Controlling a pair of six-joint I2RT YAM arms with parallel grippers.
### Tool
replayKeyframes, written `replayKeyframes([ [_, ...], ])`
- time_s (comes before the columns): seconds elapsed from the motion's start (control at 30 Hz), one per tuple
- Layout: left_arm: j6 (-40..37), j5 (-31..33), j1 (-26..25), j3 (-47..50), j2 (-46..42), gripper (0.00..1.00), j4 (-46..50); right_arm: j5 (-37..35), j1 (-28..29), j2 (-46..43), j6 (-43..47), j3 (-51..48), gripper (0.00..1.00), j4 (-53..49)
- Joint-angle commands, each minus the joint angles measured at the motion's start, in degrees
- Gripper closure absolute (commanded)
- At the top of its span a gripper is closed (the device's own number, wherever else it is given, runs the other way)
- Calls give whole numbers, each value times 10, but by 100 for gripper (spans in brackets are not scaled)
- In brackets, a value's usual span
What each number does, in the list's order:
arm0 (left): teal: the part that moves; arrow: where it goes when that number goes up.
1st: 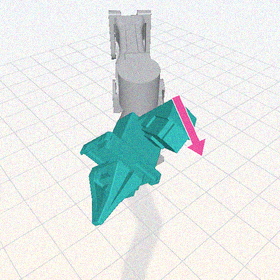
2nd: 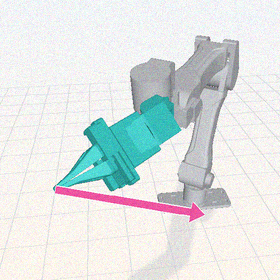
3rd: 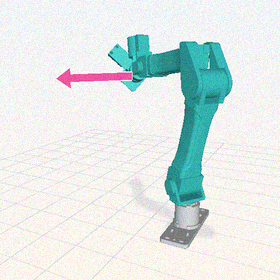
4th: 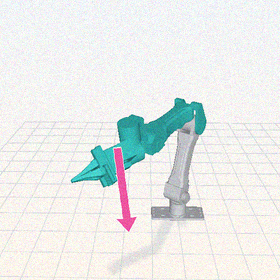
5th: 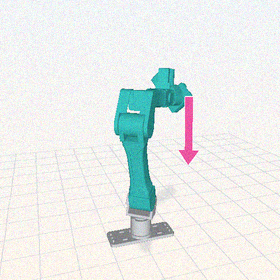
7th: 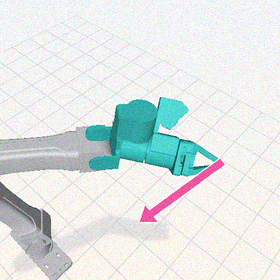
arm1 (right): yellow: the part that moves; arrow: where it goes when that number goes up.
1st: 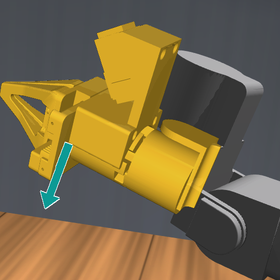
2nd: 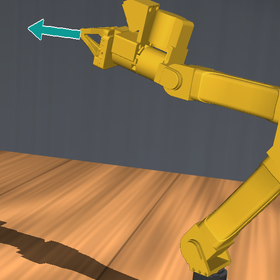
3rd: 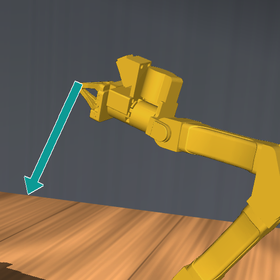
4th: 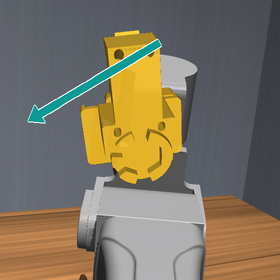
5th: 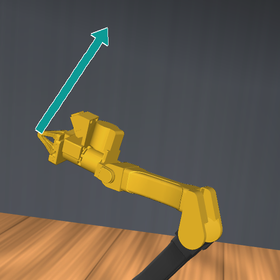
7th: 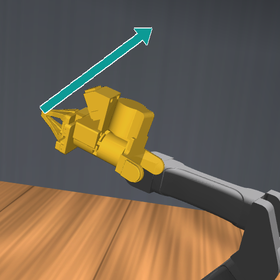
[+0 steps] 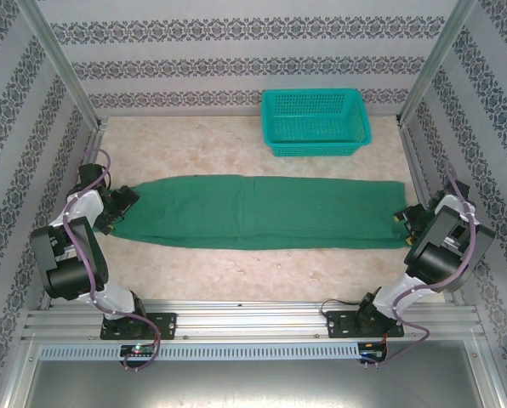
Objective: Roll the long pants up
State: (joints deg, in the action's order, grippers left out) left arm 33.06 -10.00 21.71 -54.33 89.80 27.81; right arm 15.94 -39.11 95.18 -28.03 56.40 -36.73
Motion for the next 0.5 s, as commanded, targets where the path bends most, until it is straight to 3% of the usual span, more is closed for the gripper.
replayKeyframes([
  [0.0,-5,7,-6,-17,16,0,-6,0,7,-9,13,-9,38,-16],
  [0.07,-5,2,-5,-20,21,1,-9,1,9,-5,19,-2,39,-20],
  [0.1,-5,1,-5,-21,24,1,-9,-1,11,-2,19,0,45,-22],
  [0.13,-4,1,-5,-20,25,2,-10,0,11,1,18,-1,68,-20],
  [0.17,-3,4,-6,-22,28,2,-9,-3,10,4,18,0,100,-18],
  [0.3,5,23,2,-19,28,7,-6,-46,7,-8,13,-3,100,-20],
  [0.47,29,7,39,5,8,35,-35,-63,-3,-47,13,1,100,-26],
])
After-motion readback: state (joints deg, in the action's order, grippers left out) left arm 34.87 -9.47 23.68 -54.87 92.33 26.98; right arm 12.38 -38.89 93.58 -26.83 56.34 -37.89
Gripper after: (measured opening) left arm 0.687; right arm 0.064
